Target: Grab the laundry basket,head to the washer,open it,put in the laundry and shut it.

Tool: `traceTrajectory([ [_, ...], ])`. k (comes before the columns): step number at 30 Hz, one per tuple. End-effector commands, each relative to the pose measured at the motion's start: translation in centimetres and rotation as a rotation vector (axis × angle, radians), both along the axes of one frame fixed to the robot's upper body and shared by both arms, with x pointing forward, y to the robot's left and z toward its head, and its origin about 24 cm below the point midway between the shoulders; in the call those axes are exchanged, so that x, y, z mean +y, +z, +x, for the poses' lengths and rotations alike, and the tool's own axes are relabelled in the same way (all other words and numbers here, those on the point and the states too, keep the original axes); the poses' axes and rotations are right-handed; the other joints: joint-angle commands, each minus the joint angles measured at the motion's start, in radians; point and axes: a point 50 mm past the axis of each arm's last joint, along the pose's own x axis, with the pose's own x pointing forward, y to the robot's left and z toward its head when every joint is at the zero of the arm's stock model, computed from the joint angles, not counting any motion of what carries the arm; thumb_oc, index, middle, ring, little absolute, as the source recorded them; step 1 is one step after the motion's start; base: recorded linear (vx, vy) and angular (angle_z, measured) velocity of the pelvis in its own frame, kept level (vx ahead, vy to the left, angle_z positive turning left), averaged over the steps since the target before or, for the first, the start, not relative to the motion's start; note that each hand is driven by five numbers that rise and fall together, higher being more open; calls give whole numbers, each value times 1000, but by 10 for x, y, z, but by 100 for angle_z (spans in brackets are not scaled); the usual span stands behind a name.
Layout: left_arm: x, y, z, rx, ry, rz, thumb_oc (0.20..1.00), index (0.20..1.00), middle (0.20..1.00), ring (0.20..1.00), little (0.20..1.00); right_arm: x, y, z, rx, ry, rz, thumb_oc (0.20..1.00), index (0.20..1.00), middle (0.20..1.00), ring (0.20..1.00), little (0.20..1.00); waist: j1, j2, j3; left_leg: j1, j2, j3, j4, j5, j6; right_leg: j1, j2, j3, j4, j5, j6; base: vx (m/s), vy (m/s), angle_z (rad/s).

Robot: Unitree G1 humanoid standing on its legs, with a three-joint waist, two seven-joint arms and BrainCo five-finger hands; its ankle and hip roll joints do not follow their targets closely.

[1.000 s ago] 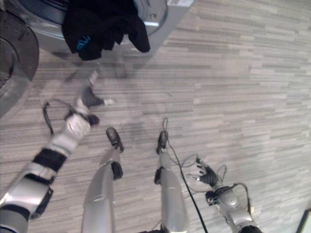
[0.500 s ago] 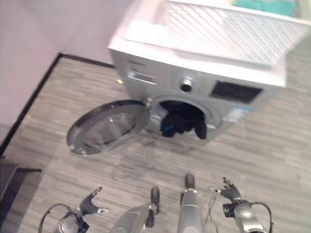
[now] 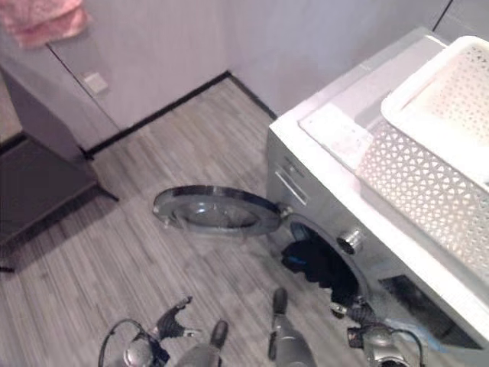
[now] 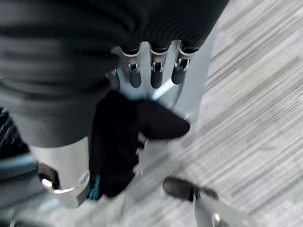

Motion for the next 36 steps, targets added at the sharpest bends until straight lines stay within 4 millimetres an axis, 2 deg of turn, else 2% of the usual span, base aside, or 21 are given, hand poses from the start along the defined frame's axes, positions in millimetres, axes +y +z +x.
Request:
traceTrajectory([
  [1, 15, 15, 17, -62, -11, 36, 1000, 1000, 1000, 1000, 1000, -2, -8, -17, 33, -93, 19, 1000, 1000, 1000, 1000, 1000, -20, 25, 38, -14, 46, 29, -125, 134, -22, 16, -80, 36, 83, -161, 134, -53, 0, -6],
  [3, 13, 14, 19, -65, -13, 39, 1000, 1000, 1000, 1000, 1000, 1, -12, -23, 49, -116, 35, 1000, 1000, 1000, 1000, 1000, -29, 29, 46, -33, 57, 87, -132, 147, -26, 12, -90, 27, 78, -163, 137, -47, 45, 3],
  [4, 10, 15, 22, -70, -19, 40, 1000, 1000, 1000, 1000, 1000, 1, -16, -31, 68, -141, 48, 1000, 1000, 1000, 1000, 1000, -40, 33, 55, -40, 71, 158, -132, 154, -27, 15, -102, 17, 80, -169, 138, -67, 179, 4],
  [5, 4, 16, 27, -84, -24, 28, 1000, 1000, 1000, 1000, 1000, 2, -22, -45, 104, -181, 66, 1000, 1000, 1000, 1000, 1000, -68, 40, 71, -51, 91, 286, -126, 174, -22, 7, -130, 3, 85, -162, 141, -50, 168, 14],
  [6, 4, 16, 27, -84, -24, 28, 1000, 1000, 1000, 1000, 1000, 1, -22, -45, 103, -181, 66, 1000, 1000, 1000, 1000, 1000, -65, 39, 73, -48, 91, 290, -127, 174, -22, 7, -130, 7, 86, -163, 141, -42, 181, 32],
  [9, 3, 18, 30, -99, -21, 26, 1000, 1000, 1000, 1000, 1000, 9, -32, -67, 168, -213, 105, 1000, 1000, 1000, 1000, 1000, -83, 45, 89, -42, 100, 360, -107, 168, -24, -4, -139, 23, 105, -153, 140, -3, 82, 12],
  [12, 1, 22, 35, -124, -5, 11, 1000, 1000, 1000, 1000, 1000, 11, -35, -75, 203, -236, 113, 1000, 1000, 1000, 1000, 1000, -89, 43, 108, -61, 85, 378, -70, 148, -19, -27, -154, 48, 123, -145, 140, -30, 87, -38],
  [13, -3, 33, 45, -184, 5, -15, 1000, 1000, 1000, 1000, 1000, 6, -30, -61, 165, -265, 98, 1000, 1000, 1000, 1000, 1000, -83, 49, 137, -89, 66, 386, -35, 134, -18, -53, -173, 66, 133, -134, 144, -69, 117, -30],
  [16, -11, 42, 54, -234, -12, -44, 1000, 1000, 1000, 1000, 1000, -10, -17, -38, 108, -309, 40, 1000, 1000, 1000, 1000, 1000, -70, 68, 163, -110, 46, 384, -14, 121, -15, -72, -189, 76, 135, -126, 148, -40, 68, -10],
  [17, -11, 43, 55, -235, -12, -45, 1000, 1000, 1000, 1000, 1000, -11, -17, -37, 107, -310, 39, 1000, 1000, 1000, 1000, 1000, -69, 68, 165, -112, 46, 384, -12, 120, -14, -73, -190, 76, 136, -126, 149, -33, 64, 13],
  [18, -17, 49, 59, -259, -37, -64, 1000, 1000, 1000, 1000, 1000, -24, -5, -21, 67, -345, -5, 1000, 1000, 1000, 1000, 1000, -59, 86, 182, -123, 34, 381, -4, 114, -12, -87, -197, 85, 140, -123, 152, -17, 40, 12],
  [19, -17, 49, 59, -259, -37, -64, 1000, 1000, 1000, 1000, 1000, -24, -5, -21, 66, -345, -5, 1000, 1000, 1000, 1000, 1000, -59, 87, 182, -123, 34, 381, -4, 114, -12, -87, -197, 85, 140, -123, 152, -30, 63, 8],
  [20, -24, 56, 65, -286, -72, -78, 1000, 1000, 1000, 1000, 1000, -38, 6, -10, 40, -383, -44, 1000, 1000, 1000, 1000, 1000, -50, 103, 198, -135, 25, 377, 7, 109, -10, -95, -204, 88, 143, -121, 154, 0, 0, 0],
  [21, -24, 56, 65, -286, -72, -78, 1000, 1000, 1000, 1000, 1000, -38, 6, -10, 40, -383, -44, 1000, 1000, 1000, 1000, 1000, -50, 104, 198, -136, 25, 377, 8, 109, -10, -95, -204, 88, 144, -121, 154, -26, 56, -1],
  [22, -29, 62, 70, -309, -91, -95, 1000, 1000, 1000, 1000, 1000, -49, 17, 1, 3, -424, -59, 1000, 1000, 1000, 1000, 1000, -43, 121, 213, -146, 17, 374, 15, 106, -9, -105, -213, 90, 146, -119, 156, -15, 41, -1],
  [24, -37, 65, 74, -327, -106, -115, 1000, 1000, 1000, 1000, 1000, -58, 27, 10, -27, -457, -76, 1000, 1000, 1000, 1000, 1000, -34, 139, 229, -155, 6, 368, 14, 106, -8, -115, -220, 89, 146, -117, 159, -11, 28, -1],
  [28, -43, 68, 77, -339, -118, -124, 1000, 1000, 1000, 1000, 1000, -62, 35, 19, -52, -475, -76, 1000, 1000, 1000, 1000, 1000, -28, 154, 238, -162, 0, 363, 7, 110, -8, -122, -227, 87, 143, -113, 163, 0, 0, 0],
  [31, -51, 74, 81, -368, -125, -159, 1000, 1000, 1000, 1000, 1000, -63, 49, 42, -118, -450, -94, 1000, 1000, 1000, 1000, 1000, -13, 177, 259, -175, -10, 357, -13, 126, -10, -133, -238, 80, 133, -105, 167, -6, 8, 3],
  [33, -52, 75, 82, -371, -122, -168, 1000, 1000, 1000, 1000, 1000, -61, 52, 47, -136, -448, -89, 1000, 1000, 1000, 1000, 1000, -10, 181, 263, -180, -11, 354, -16, 129, -11, -135, -239, 77, 132, -104, 167, -14, -2, 6],
  [35, -55, 77, 83, -384, -116, -182, 1000, 1000, 1000, 1000, 1000, -58, 66, 69, -203, -432, -88, 1000, 1000, 1000, 1000, 1000, -1, 192, 280, -197, -14, 346, -21, 138, -12, -153, -238, 73, 135, -104, 167, -30, -12, 12],
  [36, -55, 77, 83, -385, -116, -182, 1000, 1000, 1000, 1000, 1000, -58, 66, 69, -204, -432, -88, 1000, 1000, 1000, 1000, 1000, -1, 192, 281, -198, -14, 345, -21, 138, -12, -155, -238, 72, 136, -104, 166, -31, -13, 18],
])
